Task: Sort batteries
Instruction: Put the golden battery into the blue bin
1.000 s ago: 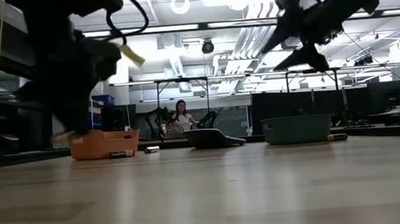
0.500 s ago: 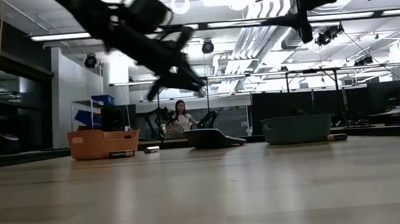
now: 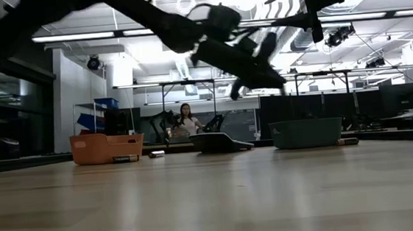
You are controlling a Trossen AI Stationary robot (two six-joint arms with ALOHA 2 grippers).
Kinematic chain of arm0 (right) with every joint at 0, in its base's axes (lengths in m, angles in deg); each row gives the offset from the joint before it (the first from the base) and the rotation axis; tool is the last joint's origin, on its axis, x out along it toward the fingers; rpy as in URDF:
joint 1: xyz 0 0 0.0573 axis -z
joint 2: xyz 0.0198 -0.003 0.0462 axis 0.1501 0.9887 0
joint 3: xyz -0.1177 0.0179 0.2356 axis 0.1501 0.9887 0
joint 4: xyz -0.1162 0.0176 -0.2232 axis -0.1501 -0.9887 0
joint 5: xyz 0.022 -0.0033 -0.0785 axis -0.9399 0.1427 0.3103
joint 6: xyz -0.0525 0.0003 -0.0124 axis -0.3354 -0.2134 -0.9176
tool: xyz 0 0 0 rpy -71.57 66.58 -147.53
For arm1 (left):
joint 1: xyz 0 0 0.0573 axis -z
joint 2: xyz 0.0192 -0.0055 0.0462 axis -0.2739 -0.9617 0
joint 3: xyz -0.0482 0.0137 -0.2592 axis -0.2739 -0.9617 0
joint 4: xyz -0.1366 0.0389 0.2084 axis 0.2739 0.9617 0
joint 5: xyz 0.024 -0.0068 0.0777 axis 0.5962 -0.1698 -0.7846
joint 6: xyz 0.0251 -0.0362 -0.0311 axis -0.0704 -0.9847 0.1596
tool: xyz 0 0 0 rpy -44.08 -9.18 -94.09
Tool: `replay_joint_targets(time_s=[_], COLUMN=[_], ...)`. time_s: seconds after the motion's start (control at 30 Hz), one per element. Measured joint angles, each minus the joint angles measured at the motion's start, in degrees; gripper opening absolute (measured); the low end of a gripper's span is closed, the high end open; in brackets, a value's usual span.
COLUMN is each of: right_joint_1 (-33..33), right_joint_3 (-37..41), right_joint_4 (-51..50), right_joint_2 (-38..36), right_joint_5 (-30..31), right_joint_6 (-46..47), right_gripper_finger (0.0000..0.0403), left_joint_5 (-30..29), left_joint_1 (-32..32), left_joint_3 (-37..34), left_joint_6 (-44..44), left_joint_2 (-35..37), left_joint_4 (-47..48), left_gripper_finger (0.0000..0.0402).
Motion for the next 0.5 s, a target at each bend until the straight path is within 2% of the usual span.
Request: replay_joint_targets(time_s=[0.07,0.17,0.33,0.5], right_joint_1=[0.01,0.01,0.02,0.02], right_joint_3=[0.00,0.00,0.00,0.00], right_joint_4=[0.28,1.07,2.63,4.62], right_joint_2=[0.02,0.02,0.02,0.02], right_joint_5=[0.07,0.09,0.09,-0.05], right_joint_6=[0.00,-0.21,-1.76,-2.86], right_gripper_finger=[0.0222,0.0222,0.0222,0.0222], left_joint_5=[-0.01,-0.05,0.54,11.00], left_joint_1=[0.00,0.00,-0.28,-2.40], left_joint_3=[3.89,7.82,9.46,9.65], left_joint_6=[1.19,2.81,6.29,8.25], left_joint_2=[-3.16,-6.27,-5.00,1.85], left_joint_4=[0.18,0.83,4.70,21.22], left_gripper_finger=[0.0040,0.0085,0.0173,0.0225])
